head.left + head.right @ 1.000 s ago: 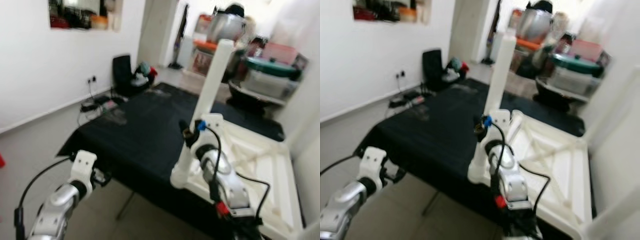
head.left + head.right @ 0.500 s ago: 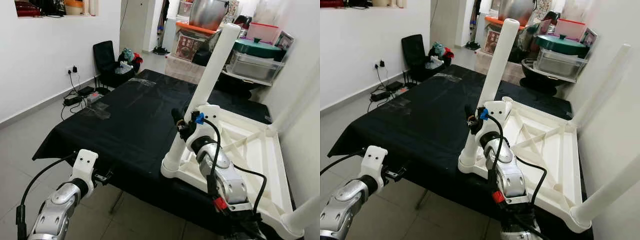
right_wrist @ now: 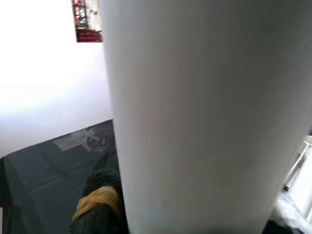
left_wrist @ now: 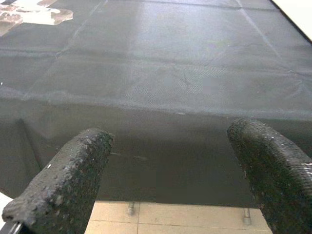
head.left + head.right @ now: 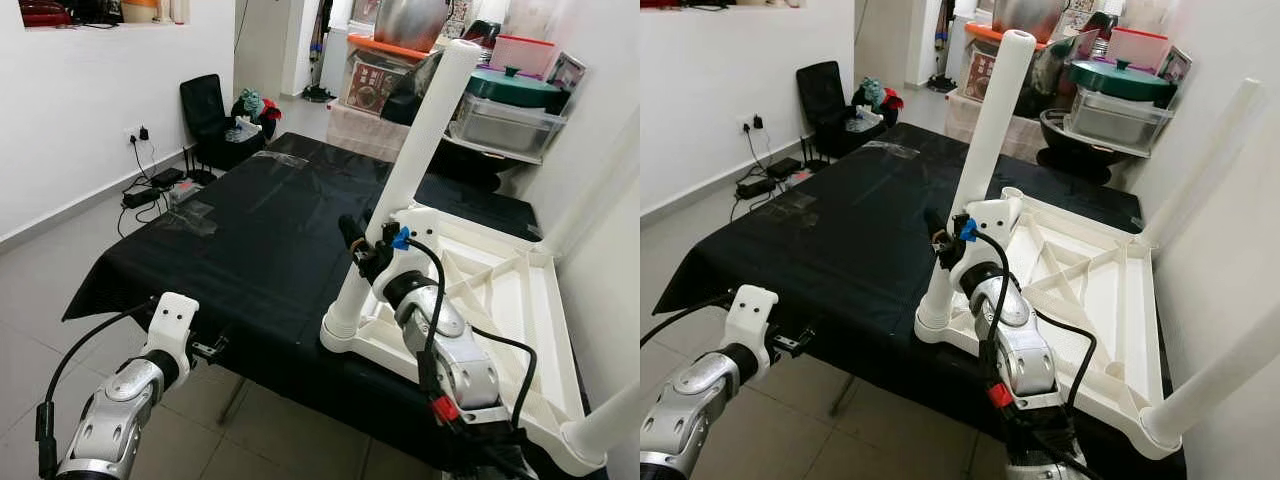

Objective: Building children table

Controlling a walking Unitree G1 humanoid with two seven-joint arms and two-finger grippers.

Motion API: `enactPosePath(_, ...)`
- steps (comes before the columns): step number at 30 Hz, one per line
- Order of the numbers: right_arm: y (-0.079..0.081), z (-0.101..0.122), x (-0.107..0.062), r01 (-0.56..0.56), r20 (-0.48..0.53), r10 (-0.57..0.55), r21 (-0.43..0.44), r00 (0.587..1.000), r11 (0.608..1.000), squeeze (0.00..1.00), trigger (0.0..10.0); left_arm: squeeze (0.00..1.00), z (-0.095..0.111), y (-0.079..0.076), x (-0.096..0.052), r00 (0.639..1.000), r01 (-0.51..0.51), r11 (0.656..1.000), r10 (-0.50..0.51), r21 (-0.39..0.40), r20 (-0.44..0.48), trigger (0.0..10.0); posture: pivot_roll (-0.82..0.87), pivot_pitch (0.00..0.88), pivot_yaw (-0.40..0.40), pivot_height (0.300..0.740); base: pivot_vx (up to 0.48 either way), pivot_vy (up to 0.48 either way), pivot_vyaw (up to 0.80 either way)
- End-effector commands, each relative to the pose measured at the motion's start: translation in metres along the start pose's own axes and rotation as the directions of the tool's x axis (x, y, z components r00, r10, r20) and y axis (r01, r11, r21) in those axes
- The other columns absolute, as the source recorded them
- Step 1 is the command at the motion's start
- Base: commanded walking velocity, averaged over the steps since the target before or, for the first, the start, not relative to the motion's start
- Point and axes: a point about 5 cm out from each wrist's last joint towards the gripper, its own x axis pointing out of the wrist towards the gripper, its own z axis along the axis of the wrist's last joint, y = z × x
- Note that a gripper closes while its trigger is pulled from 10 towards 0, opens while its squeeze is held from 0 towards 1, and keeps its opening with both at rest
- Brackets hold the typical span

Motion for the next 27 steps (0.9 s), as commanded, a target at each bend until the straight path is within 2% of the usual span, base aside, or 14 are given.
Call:
enactPosePath(1,-0.014,-0.053,-0.01,0.046,-0.258,-0.044,0.003,0.965,0.999,0.0,10.0,0.0,-0.001,-0.005,0.002,1.0,0.016,1.0,-0.016,0.007,-0.003,10.0,0.08,0.0,-0.14,0.74,0.0,0.0,0.0)
enactPosePath(4,-0.001,-0.042,-0.001,-0.144,-0.195,0.137,-0.026,0.971,0.989,0.0,10.0,0.0,-0.001,-0.005,0.002,1.0,0.018,1.0,-0.018,0.007,-0.003,10.0,0.08,0.0,-0.141,0.74,0.0,0.0,0.0)
enactPosePath(5,0.009,-0.031,-0.001,-0.284,-0.133,0.279,-0.024,0.951,0.958,0.0,10.0,0.0,-0.001,-0.005,0.002,1.0,0.018,1.0,-0.018,0.008,-0.003,10.0,0.08,0.0,-0.142,0.74,0.0,0.0,0.0)
enactPosePath(6,0.009,-0.031,-0.001,-0.284,-0.133,0.279,-0.024,0.951,0.958,0.0,10.0,0.0,-0.001,-0.005,0.002,1.0,0.018,1.0,-0.018,0.008,-0.003,10.0,0.08,0.0,-0.142,0.74,0.0,0.0,0.0)
enactPosePath(7,0.024,-0.012,-0.007,-0.518,-0.04,0.517,-0.006,0.855,0.855,0.0,10.0,0.0,0.0,-0.003,0.001,1.0,0.018,1.0,-0.018,0.008,-0.003,10.0,0.09,0.0,-0.144,0.74,0.0,0.0,0.0)
enactPosePath(8,0.031,-0.004,-0.013,-0.621,-0.01,0.621,0.0,0.784,0.784,0.0,10.0,0.0,0.0,-0.002,0.001,1.0,0.017,1.0,-0.017,0.008,-0.002,10.0,0.09,0.0,-0.144,0.74,0.0,0.0,0.0)
enactPosePath(9,0.031,-0.004,-0.013,-0.621,-0.01,0.621,0.0,0.784,0.784,0.0,10.0,0.0,0.0,-0.002,0.001,1.0,0.017,1.0,-0.017,0.008,-0.002,10.0,0.09,0.0,-0.144,0.74,0.0,0.0,0.0)
enactPosePath(11,0.036,0.004,-0.023,-0.746,-0.014,0.747,0.022,0.665,0.665,0.0,10.0,0.0,0.001,0.0,0.001,1.0,0.009,1.0,-0.009,0.007,0.0,10.0,0.09,0.0,-0.144,0.74,0.0,0.0,0.0)
enactPosePath(13,0.037,0.005,-0.028,-0.805,-0.034,0.806,0.04,0.591,0.592,0.0,10.0,0.0,0.001,0.001,0.001,1.0,0.004,1.0,-0.004,0.006,0.001,10.0,0.1,0.0,-0.156,0.74,0.0,0.0,0.0)
enactPosePath(16,0.038,0.004,-0.03,-0.839,-0.04,0.841,0.061,0.54,0.541,0.0,10.0,0.0,0.001,0.0,0.001,1.0,0.005,1.0,-0.005,0.005,0.001,10.0,0.11,0.0,-0.158,0.74,0.0,0.0,0.0)
enactPosePath(23,0.041,0.003,-0.024,-0.878,-0.032,0.882,0.084,0.47,0.471,0.0,10.0,0.0,0.001,-0.001,0.0,1.0,0.002,1.0,-0.002,0.004,0.0,10.0,0.12,0.0,-0.168,0.74,0.0,0.0,0.0)
enactPosePath(25,0.043,0.002,-0.018,-0.873,-0.036,0.876,0.074,0.482,0.483,0.0,10.0,0.0,0.001,0.0,-0.001,1.0,-0.001,1.0,0.001,0.005,0.0,10.0,0.12,0.0,-0.17,0.74,0.0,0.0,0.0)
enactPosePath(26,0.042,-0.003,-0.007,-0.835,-0.083,0.835,0.041,0.545,0.549,0.0,10.0,0.0,0.0,0.0,-0.001,1.0,-0.003,1.0,0.003,0.005,0.0,10.0,0.13,0.0,-0.172,0.74,0.0,0.0,0.0)
enactPosePath(27,0.042,-0.003,-0.007,-0.835,-0.083,0.835,0.041,0.545,0.549,0.0,10.0,0.0,0.0,0.0,-0.001,1.0,-0.003,1.0,0.003,0.005,0.0,10.0,0.13,0.0,-0.172,0.74,0.0,0.0,0.0)
